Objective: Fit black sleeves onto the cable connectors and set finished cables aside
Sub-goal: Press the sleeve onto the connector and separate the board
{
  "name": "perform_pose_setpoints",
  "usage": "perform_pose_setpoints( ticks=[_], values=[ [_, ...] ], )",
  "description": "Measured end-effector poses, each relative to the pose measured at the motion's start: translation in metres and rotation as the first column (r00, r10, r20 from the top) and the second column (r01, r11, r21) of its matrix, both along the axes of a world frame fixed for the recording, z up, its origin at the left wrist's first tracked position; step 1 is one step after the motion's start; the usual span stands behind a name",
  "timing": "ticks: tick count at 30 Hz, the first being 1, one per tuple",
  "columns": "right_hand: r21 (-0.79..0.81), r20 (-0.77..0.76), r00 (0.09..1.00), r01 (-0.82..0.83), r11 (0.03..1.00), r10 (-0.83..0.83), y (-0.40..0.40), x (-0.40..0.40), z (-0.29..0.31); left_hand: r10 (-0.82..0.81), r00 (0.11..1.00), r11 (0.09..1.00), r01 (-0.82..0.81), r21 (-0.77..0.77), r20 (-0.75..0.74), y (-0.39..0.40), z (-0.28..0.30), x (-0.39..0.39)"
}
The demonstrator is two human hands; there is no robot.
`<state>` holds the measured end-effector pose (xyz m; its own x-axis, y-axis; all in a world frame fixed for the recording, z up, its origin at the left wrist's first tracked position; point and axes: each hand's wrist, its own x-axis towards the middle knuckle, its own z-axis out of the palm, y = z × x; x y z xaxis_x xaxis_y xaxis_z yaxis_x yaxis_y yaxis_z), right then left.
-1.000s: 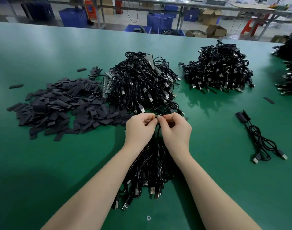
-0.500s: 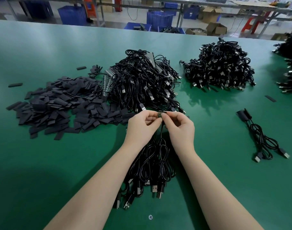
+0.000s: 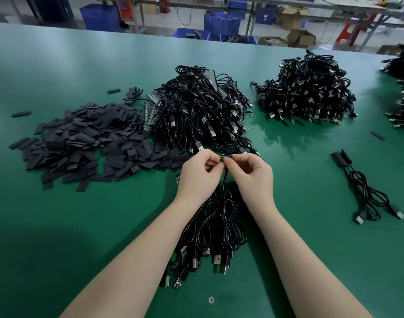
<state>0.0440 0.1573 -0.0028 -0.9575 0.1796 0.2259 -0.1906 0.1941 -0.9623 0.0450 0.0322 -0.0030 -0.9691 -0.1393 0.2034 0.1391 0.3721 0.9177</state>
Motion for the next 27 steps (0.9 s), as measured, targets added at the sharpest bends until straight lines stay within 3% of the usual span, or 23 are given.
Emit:
perform_pose_setpoints(
  ticks=[16,20,24,27],
  values=[
    [0.098,-0.087,0.991,0.109,0.989,-0.100,-0.013,0.006,-0.001,-0.008,1.000,0.999,0.008,-0.048,0.000,-0.001,0.002,0.000],
    [0.022,-0.044,0.993,0.109,0.994,-0.108,-0.008,0.006,0.002,0.008,1.000,1.000,-0.009,-0.019,-0.030,0.001,0.002,0.003],
    [-0.155,-0.016,0.969,0.239,0.958,-0.245,-0.001,0.011,0.006,0.021,1.000,0.997,-0.022,-0.070,-0.016,0.000,0.001,0.001],
    [-0.297,-0.098,0.953,0.248,0.922,-0.288,0.012,0.018,0.025,-0.012,1.000,0.986,0.015,-0.165,0.018,0.000,0.001,0.001]
  ],
)
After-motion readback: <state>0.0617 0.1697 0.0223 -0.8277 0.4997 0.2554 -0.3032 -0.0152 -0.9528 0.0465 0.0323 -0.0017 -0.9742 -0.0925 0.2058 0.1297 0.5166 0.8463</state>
